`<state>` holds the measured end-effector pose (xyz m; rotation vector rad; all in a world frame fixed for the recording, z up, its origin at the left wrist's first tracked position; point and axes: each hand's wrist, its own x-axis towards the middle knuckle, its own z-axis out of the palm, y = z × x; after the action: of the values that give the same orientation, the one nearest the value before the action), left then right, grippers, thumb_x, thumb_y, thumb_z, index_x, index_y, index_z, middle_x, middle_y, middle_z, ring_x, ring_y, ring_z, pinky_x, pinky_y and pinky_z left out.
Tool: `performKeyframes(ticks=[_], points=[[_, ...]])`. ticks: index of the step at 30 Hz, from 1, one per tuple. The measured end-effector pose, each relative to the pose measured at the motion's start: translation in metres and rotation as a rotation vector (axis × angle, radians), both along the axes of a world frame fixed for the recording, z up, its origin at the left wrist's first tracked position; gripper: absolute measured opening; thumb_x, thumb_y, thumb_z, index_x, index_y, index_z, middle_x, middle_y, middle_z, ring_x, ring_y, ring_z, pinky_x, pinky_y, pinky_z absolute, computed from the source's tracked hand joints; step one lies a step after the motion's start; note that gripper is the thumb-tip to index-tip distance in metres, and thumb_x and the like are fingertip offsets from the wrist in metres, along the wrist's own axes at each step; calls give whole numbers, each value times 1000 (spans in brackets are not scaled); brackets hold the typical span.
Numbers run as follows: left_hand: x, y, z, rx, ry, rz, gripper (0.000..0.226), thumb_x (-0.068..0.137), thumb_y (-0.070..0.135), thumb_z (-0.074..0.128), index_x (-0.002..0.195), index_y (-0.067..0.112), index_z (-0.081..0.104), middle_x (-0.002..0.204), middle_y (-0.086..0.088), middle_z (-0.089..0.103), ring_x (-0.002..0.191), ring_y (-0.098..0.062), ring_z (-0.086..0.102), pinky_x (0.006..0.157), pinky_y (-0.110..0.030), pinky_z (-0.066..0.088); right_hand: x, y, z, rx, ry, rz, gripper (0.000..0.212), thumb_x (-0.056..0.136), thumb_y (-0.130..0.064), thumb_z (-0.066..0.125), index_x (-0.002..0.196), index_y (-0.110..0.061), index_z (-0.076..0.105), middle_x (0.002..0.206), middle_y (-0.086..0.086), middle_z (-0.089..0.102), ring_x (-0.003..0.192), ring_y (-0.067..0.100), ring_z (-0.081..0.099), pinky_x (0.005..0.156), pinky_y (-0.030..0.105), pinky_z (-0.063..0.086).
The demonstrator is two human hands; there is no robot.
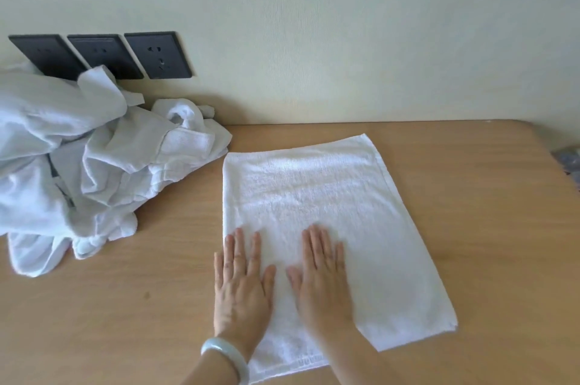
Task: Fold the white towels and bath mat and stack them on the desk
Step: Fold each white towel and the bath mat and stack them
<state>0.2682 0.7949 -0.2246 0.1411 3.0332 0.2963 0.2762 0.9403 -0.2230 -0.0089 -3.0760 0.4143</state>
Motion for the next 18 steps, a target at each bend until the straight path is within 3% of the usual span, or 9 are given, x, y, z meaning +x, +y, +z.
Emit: performKeyframes(ticks=[4,8,11,13,16,18], points=[[-13,6,16,-65,51,-135,61,99,44,22,149,12,35,157,-13,28,148,-28,18,116,-47,13,6,56,-5,18,0,218,55,101,-39,32,146,-9,39,156,5,29,147,18,19,117,45,17],[-54,9,30,-203,71,-409,64,96,49,16,153,20,25,161,-8,18,149,-28,9,120,-49,14,-3,131,7,-38,-109,413,46,104,-34,32,146,-19,39,157,-6,28,147,9,17,121,34,9],[-66,7,23,-215,-68,-392,73,84,59,-9,153,33,-5,161,-1,-13,148,-26,-14,120,-46,-5,-22,134,15,-46,-21,200,42,101,-25,28,133,-17,55,143,-3,50,139,19,38,120,37,19],[-54,10,17,-162,-100,-311,71,84,59,-11,151,35,-13,160,0,-19,148,-28,-17,120,-46,-4,-27,101,18,5,50,-68,47,97,-24,26,132,-10,55,141,8,52,136,29,43,116,46,26],[-21,16,17,-202,-170,-86,75,88,62,-10,154,26,-5,162,-12,-7,149,-37,-2,120,-50,8,-4,47,6,-2,21,-211,58,94,-34,27,142,-7,44,151,14,39,141,34,33,114,53,17],[-1,16,26,-216,-214,67,84,92,62,-4,153,9,21,154,-30,21,140,-49,27,112,-55,28,22,45,-3,23,-1,-169,60,96,-39,27,148,-11,36,156,10,30,145,28,24,115,52,15]])
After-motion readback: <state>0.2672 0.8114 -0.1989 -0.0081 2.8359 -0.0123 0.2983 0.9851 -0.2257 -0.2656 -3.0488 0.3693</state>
